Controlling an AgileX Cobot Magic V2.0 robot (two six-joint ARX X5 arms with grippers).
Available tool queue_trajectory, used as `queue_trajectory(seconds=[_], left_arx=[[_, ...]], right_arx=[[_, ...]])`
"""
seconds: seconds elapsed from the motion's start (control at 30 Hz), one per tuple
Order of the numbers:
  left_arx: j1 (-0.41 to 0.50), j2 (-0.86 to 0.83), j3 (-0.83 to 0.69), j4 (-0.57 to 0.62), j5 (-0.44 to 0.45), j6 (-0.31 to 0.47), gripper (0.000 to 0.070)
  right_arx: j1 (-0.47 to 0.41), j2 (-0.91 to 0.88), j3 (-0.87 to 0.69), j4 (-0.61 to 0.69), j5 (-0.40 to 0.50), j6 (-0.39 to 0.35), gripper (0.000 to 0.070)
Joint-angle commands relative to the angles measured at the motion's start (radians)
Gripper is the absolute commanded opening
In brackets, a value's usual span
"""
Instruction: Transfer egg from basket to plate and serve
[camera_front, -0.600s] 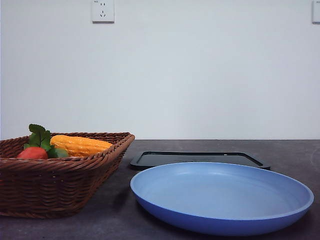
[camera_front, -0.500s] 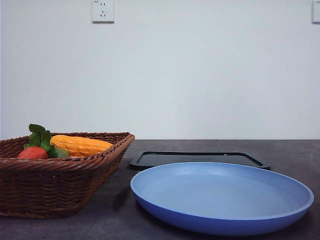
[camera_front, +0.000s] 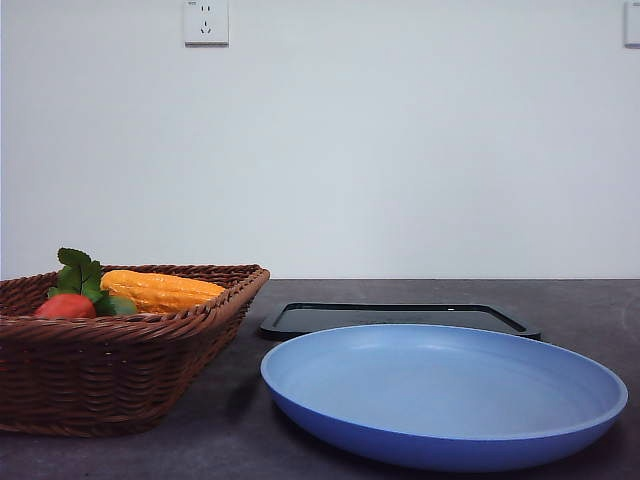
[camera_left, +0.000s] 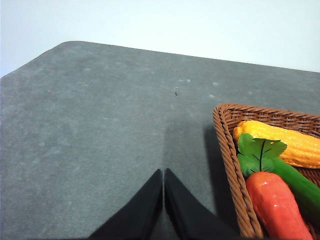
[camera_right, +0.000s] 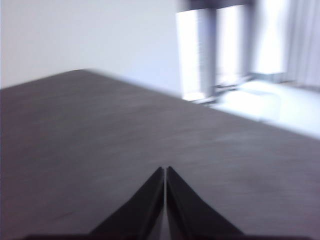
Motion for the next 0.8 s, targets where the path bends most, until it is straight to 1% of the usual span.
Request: queue_trajectory(seconds=[0.0,0.07,0.13,0.2,0.27,0.33,0.4,0.47,0.57,0.6,0.63,0.7,0.73,0.77], left_arx=[[0.0,-0.001,-0.027,0.018,0.008,-0.01,0.0],[0.0,-0.001,-0.027,0.018,0.008,-0.019,0.0],[0.0,-0.001,-0.027,0.018,0.008,-0.024,0.0],[0.0,-0.001,-0.027,0.019,0.008,-0.023,0.0],[0.0,-0.001,-0.027,0.027,0.008,-0.027,0.0],[0.0,-0.001,-0.027,0.04,0.008,-0.043,0.0],[0.0,-0.001,-0.026,0.043,0.008,-0.086,0.0],[0.0,-0.001,-0.026,0.047,0.013,-0.173,0.0],[0.0,-0.001,-0.025,0.047,0.059,-0.361,0.0],[0.0,-0.001,-0.025,0.05,0.074,-0.403,0.0],[0.0,-0.001,-0.025,0.059,0.079,-0.439,0.0],[0.0,-0.001,-0.023,0.08,0.099,-0.551,0.0],[0.0,-0.001,-0.023,0.094,0.122,-0.574,0.0],[0.0,0.0,-0.018,0.1,0.157,-0.575,0.0]], right_arx=[[0.014,0.001,0.001,0.013,-0.183,0.045,0.0],[0.03,0.001,0.001,0.018,-0.375,0.057,0.0],[0.042,0.001,0.001,0.017,-0.497,0.113,0.0],[0.054,0.001,0.001,0.017,-0.608,0.161,0.0],[0.064,0.001,0.003,0.018,-0.703,0.187,0.0],[0.073,0.001,0.003,0.029,-0.783,0.189,0.0],[0.084,0.001,0.005,0.036,-0.857,0.189,0.0],[0.091,0.001,0.005,0.038,-0.903,0.189,0.0],[0.098,0.001,0.012,0.029,-0.951,0.2,0.0],[0.099,0.001,0.018,0.022,-0.964,0.203,0.0],[0.101,0.002,0.028,0.01,-0.973,0.204,0.0],[0.101,0.002,0.065,-0.042,-0.972,0.2,0.0],[0.101,0.002,0.087,-0.072,-0.969,0.194,0.0],[0.101,0.003,0.114,-0.111,-0.963,0.186,0.0]])
